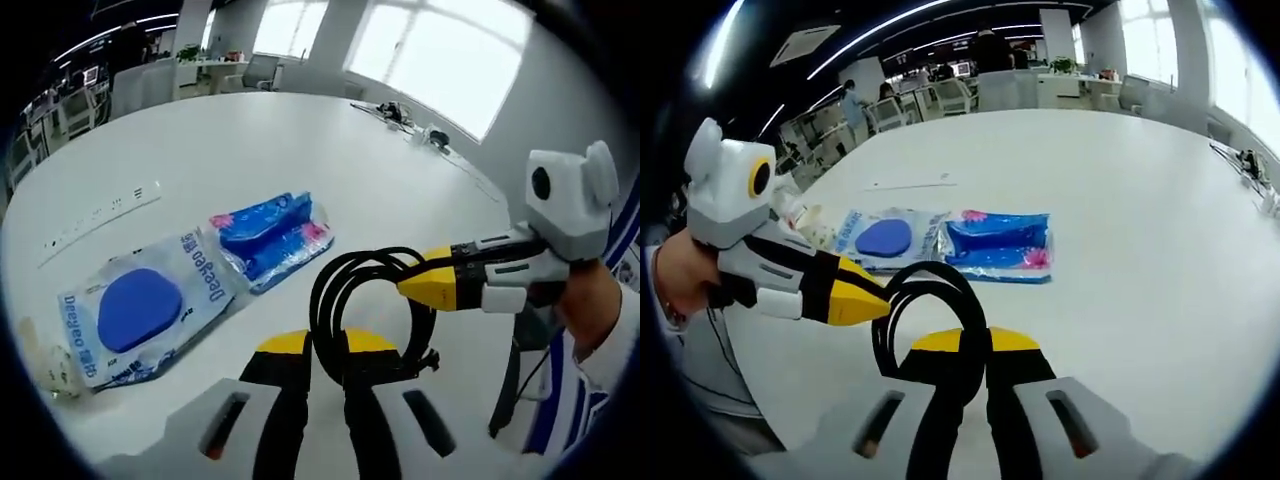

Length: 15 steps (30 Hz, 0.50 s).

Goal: Arrange the tabletop items into an orderly group along one side of the table until the central work area is clear of visible clutter.

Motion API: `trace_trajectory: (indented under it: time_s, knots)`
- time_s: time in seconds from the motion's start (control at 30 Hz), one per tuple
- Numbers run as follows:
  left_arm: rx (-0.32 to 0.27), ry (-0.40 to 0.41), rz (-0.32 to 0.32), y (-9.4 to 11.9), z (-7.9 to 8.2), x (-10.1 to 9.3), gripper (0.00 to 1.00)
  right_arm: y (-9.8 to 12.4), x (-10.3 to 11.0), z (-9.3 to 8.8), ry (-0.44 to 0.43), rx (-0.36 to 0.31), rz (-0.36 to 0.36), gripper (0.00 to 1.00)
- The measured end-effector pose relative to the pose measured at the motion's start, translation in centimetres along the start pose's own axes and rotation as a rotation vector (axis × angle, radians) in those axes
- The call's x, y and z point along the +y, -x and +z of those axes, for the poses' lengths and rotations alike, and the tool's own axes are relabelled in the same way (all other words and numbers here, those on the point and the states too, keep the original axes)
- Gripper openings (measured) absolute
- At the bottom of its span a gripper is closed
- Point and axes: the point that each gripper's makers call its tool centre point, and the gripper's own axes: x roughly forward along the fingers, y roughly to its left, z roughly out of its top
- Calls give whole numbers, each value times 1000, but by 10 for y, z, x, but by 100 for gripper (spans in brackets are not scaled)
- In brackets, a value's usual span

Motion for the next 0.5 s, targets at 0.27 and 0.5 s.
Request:
trace_trajectory:
  time_s: [0.27, 0.5]
  knots:
    - [38, 30, 5, -22, -7, 12, 8, -27, -12, -10, -25, 39, 10, 4]
    - [61, 66, -1, -33, -14, 15, 8, -37, -19, -19, -41, 60, 7, 4]
